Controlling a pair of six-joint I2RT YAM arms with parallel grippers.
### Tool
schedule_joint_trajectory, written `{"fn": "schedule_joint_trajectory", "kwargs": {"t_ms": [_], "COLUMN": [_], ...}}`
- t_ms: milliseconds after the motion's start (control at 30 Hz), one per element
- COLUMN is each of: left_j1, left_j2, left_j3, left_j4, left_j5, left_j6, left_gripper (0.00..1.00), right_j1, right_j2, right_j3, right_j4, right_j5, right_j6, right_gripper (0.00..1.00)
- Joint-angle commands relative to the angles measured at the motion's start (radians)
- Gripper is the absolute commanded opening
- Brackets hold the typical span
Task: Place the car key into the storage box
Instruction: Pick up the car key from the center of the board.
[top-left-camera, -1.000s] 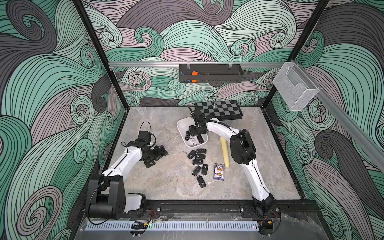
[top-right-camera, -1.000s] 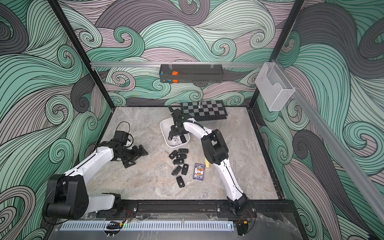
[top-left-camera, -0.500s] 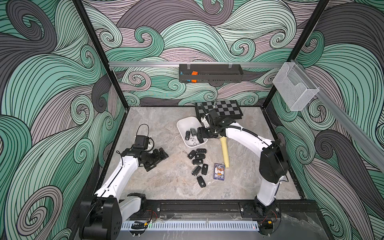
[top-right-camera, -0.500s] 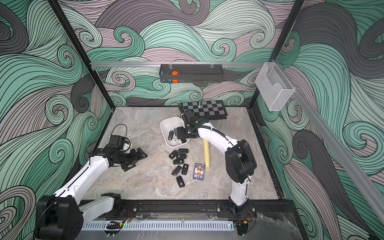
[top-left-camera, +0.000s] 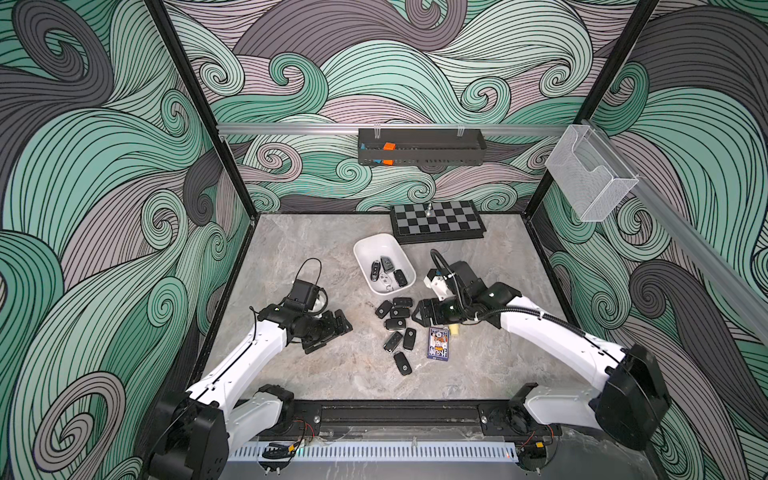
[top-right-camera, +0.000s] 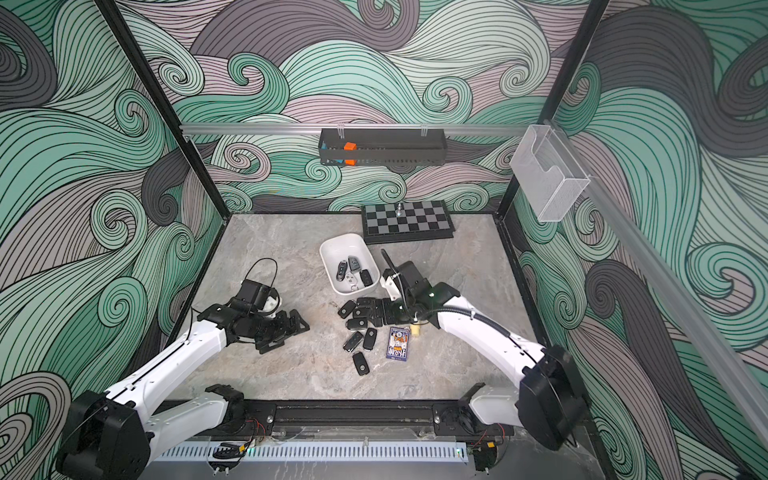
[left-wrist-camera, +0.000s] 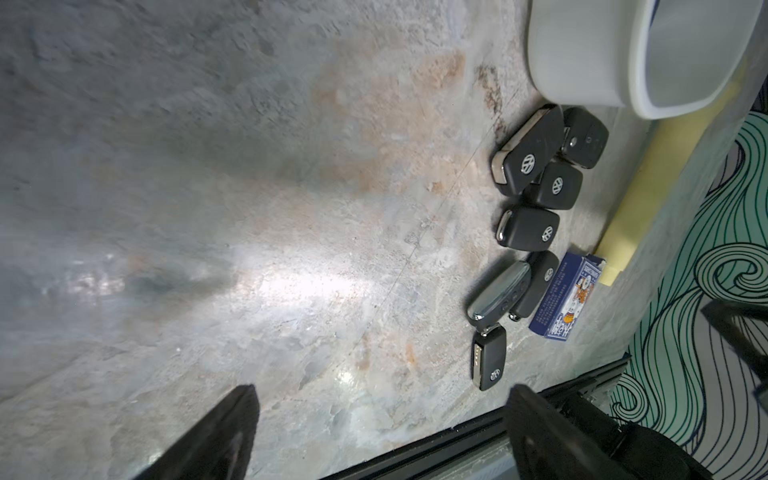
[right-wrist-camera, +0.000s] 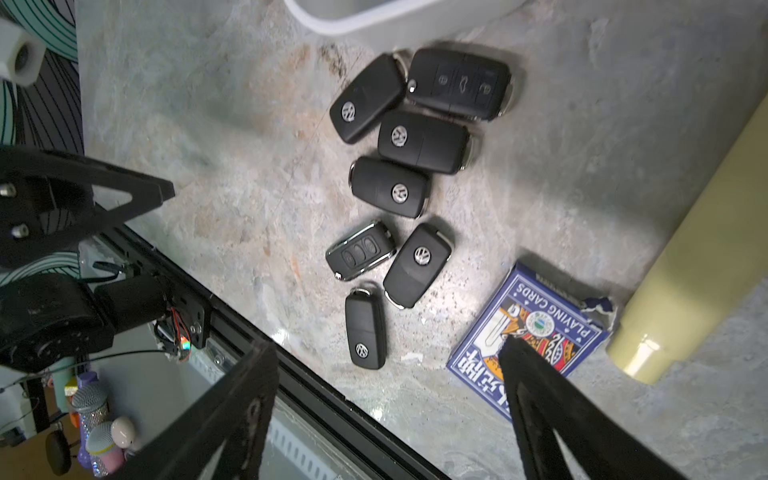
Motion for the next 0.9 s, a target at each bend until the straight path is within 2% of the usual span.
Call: {"fn": "schedule_joint_trajectory", "kwargs": {"t_ms": [0, 233, 433, 700, 867], "left_j1": [-0.027, -0.046, -0.047, -0.047, -0.044], "left_j2": [0.027, 0.065, 0.057, 0.019, -0.021], "left_j3": [-0.019, -0.062, -0.086, -0.1, -0.111], "left_j4": [0.063, 0.154, 0.176, 0.143, 0.112], "left_j5": [0.001, 0.058, 0.072, 0.052, 0.02], "left_j6": [-0.076, -0.168, -0.212, -0.246, -0.268], "left_gripper": [0.93, 0.96, 0.98, 0.99, 0.99], "right_j1": [0.046, 0.247, 0.396, 0.508, 0.528], "right_j2": [-0.051, -0.07, 0.026, 0.25, 0.325], "right_j3": [-0.06, -0.168, -0.157, -0.027, 0.011], "right_j4": [-0.004, 0.029, 0.073, 0.065, 0.051], "right_j5": [-0.004, 0.117, 0.253, 0.369, 0.428], "right_j6": [0.017, 0.052, 0.076, 0.054, 0.055], "right_gripper": [0.84, 0.84, 0.84, 0.84, 0.81]}}
